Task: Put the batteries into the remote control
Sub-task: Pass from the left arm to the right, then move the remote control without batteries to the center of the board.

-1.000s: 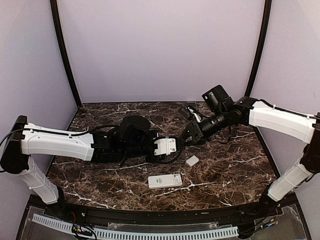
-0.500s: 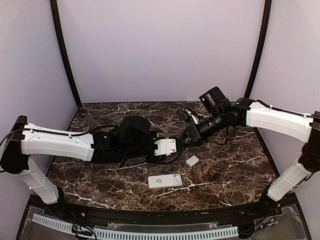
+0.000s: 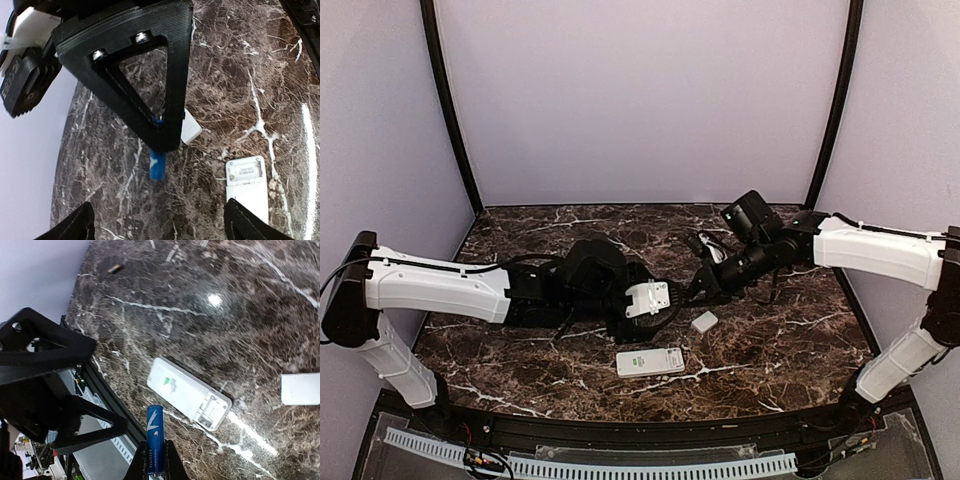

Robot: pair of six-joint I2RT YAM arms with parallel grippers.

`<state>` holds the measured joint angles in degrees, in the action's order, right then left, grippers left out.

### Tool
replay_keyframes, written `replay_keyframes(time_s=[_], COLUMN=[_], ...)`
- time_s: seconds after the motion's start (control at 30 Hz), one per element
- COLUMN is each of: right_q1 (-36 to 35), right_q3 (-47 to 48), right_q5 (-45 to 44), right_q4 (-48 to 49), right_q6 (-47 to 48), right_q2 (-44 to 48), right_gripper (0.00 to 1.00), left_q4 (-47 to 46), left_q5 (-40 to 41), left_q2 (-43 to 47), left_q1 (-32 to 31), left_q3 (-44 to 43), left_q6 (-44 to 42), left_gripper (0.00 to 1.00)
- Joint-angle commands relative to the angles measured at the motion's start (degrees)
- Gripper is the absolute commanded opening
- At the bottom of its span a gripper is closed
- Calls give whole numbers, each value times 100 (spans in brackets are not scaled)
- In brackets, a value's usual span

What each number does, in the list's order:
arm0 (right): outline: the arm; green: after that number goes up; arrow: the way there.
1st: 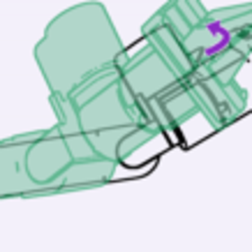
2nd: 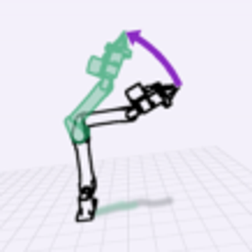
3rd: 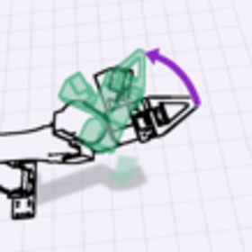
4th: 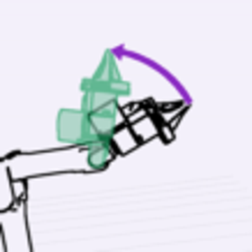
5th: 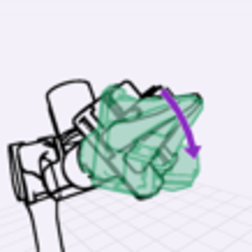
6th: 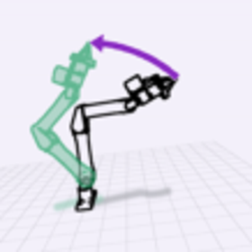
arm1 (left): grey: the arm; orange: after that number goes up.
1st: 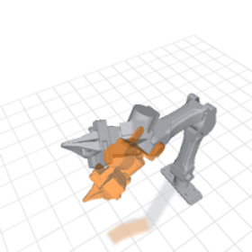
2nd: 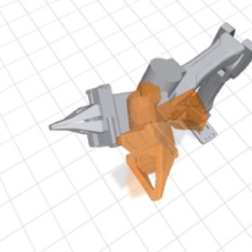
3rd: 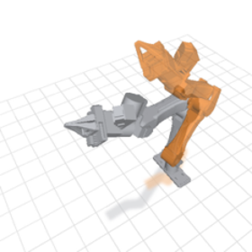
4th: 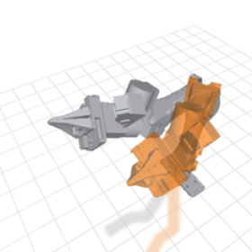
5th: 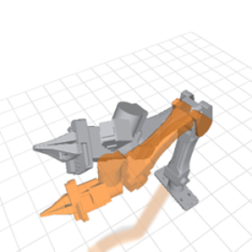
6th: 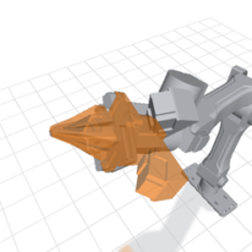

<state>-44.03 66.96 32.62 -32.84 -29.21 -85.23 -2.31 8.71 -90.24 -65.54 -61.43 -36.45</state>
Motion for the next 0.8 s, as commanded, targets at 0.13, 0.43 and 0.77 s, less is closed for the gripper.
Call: replay_keyframes(time_s=[0.13,0.43,0.77], right_q1=[-570,-926,-948], right_q3=[-1051,-1287,-1563], right_q5=[-1550,-1716,-1778], right_q4=[713,1200,1250], right_q6=[-1021,-1294,-1321], right_q2=[137,-287,-195], right_gripper=[0,0,0], left_q4=[2014,2321,2220], left_q5=[-758,-1133,-1538], left_q2=[-534,-1131,-1306], left_q1=[-20,242,311], left_q3=[198,301,309], left_q6=[1989,2169,2103], left_gripper=[93,96,75])
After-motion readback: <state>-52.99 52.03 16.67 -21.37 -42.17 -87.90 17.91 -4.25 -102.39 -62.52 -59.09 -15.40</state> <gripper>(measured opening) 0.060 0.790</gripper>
